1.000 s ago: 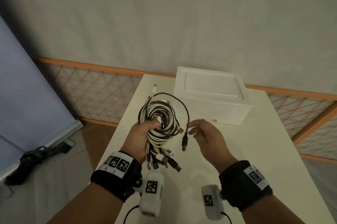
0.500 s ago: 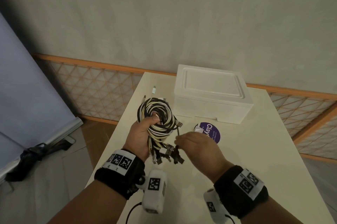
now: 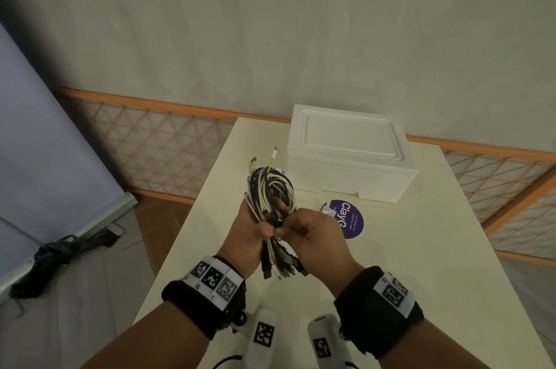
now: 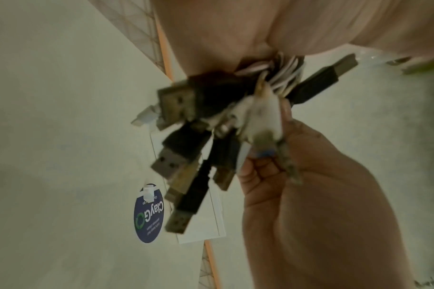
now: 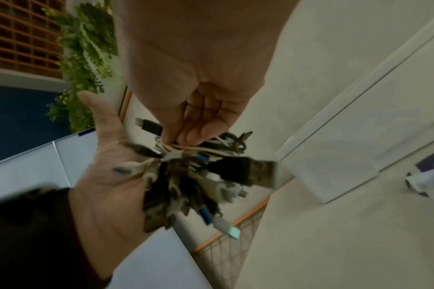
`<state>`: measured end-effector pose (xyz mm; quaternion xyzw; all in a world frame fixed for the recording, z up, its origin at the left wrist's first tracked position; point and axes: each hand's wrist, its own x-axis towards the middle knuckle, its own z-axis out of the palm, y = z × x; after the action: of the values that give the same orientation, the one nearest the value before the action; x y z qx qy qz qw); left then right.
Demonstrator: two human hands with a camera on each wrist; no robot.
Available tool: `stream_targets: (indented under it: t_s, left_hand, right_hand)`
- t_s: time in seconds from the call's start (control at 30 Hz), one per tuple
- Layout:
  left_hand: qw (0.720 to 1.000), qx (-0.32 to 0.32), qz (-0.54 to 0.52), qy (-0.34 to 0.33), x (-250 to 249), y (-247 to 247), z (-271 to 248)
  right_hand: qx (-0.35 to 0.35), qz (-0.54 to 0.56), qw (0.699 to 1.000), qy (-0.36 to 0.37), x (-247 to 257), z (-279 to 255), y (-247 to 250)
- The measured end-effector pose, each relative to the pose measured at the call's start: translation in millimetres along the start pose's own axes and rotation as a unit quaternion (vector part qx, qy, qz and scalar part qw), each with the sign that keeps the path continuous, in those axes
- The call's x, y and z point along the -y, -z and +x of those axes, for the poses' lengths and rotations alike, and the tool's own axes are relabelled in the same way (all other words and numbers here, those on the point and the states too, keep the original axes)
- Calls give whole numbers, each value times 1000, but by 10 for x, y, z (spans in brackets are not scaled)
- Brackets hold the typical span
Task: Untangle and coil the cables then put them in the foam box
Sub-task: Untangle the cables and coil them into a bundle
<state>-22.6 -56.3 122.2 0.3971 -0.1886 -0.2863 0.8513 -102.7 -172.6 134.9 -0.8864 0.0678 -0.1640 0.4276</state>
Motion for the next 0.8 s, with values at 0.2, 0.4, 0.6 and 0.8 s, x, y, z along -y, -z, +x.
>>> stream_targets:
  t_s: [0.2, 0.4, 0.6, 0.8]
  left_hand:
    - [988, -85, 128, 12, 39, 5, -21]
    - [986, -14, 161, 34, -61, -71, 39]
    - [964, -9, 266, 26, -189, 60, 60]
    - [897, 131, 418, 63, -143, 76, -13]
  right_hand:
    - [142, -104, 984, 35, 199, 137, 93]
    - [119, -165, 966, 162, 225, 220, 250]
    - [-43, -134, 968, 208, 294, 246, 344]
    - [225, -261, 927, 149, 297, 472, 425]
